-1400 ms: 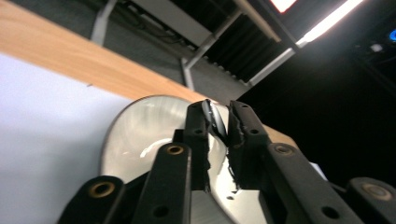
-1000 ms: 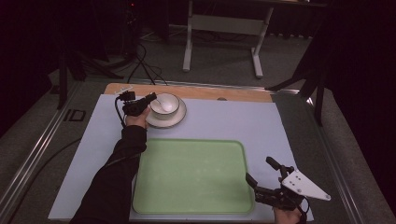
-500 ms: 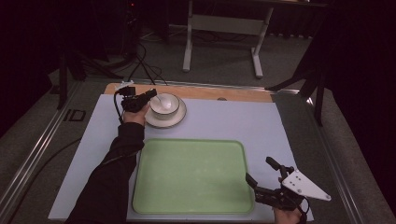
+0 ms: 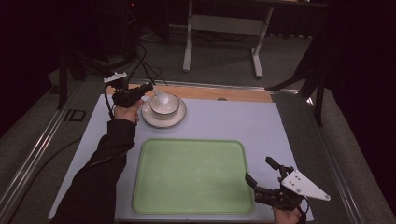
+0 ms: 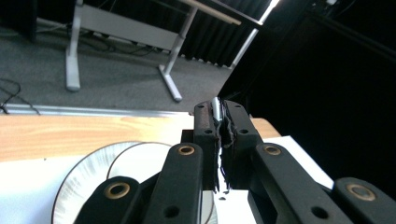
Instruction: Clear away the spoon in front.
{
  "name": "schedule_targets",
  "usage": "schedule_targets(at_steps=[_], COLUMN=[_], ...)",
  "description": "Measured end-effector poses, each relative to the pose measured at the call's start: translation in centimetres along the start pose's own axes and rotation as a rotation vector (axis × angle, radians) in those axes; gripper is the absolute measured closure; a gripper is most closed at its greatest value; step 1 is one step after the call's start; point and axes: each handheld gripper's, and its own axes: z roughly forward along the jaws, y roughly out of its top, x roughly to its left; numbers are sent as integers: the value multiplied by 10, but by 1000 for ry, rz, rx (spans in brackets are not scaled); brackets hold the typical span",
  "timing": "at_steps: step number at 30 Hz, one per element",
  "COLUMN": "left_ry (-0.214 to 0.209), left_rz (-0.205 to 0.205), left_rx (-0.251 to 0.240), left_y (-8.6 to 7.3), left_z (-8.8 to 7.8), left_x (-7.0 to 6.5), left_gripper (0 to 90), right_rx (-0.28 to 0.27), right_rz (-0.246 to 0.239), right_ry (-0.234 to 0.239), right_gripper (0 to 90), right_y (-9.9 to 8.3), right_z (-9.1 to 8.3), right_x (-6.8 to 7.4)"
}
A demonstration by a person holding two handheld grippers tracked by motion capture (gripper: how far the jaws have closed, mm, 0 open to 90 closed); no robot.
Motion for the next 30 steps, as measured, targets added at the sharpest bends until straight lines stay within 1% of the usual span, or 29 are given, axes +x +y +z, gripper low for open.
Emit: schedule_targets(at_steps=[1, 2, 4, 8, 9, 10, 11, 12, 13, 15, 17, 18, 20, 21, 25, 26, 27, 30], left_ry=[-7, -5, -21, -33, -39, -42, -37, -37, -52, -66, -72, -75, -83, -83, -104, -114, -131, -163], left_rz=[5, 11, 10, 9, 30, 41, 47, 47, 40, 52, 54, 63, 66, 66, 83, 90, 97, 107], left_rx=[3, 2, 7, 22, 51, 58, 66, 66, 78, 105, 110, 137, 157, 157, 196, 203, 222, 246], left_y=[1, 3, 5, 9, 10, 11, 11, 11, 10, 9, 9, 9, 9, 9, 7, 6, 5, 1], left_z=[-2, -4, -8, -14, -18, -19, -22, -22, -24, -31, -34, -38, -43, -43, -51, -52, -54, -58], left_x=[-1, -3, -6, -10, -15, -18, -20, -20, -22, -29, -31, -36, -41, -41, -52, -56, -60, -67], left_gripper=[856, 856, 856, 856, 856, 856, 856, 856, 856, 856, 856, 856, 855, 855, 855, 855, 855, 855], right_rx=[1, 1, 2, 2, 0, -1, -1, -1, -2, -4, -6, -6, -5, -4, -6, -6, -5, -6], right_rz=[-1, -1, -4, -5, -7, -6, -8, -8, -6, -9, -11, -10, -9, -11, -13, -14, -17, -15], right_ry=[0, 0, 1, 0, -1, -1, -4, -4, -5, -7, -7, -6, -4, -3, -3, -3, -4, -4], right_gripper=[133, 133, 133, 133, 133, 133, 133, 133, 133, 133, 133, 133, 133, 132, 133, 133, 133, 132], right_y=[0, 0, 0, 0, 0, 0, 0, 0, 1, 1, 1, 1, 1, 1, 1, 1, 1, 1], right_z=[0, 0, 1, 1, 1, 1, 0, 0, 0, 0, 0, 0, 0, 0, 0, 0, 0, 0], right_x=[0, 0, 1, 1, 1, 1, 1, 1, 1, 1, 1, 1, 1, 1, 2, 2, 2, 2])
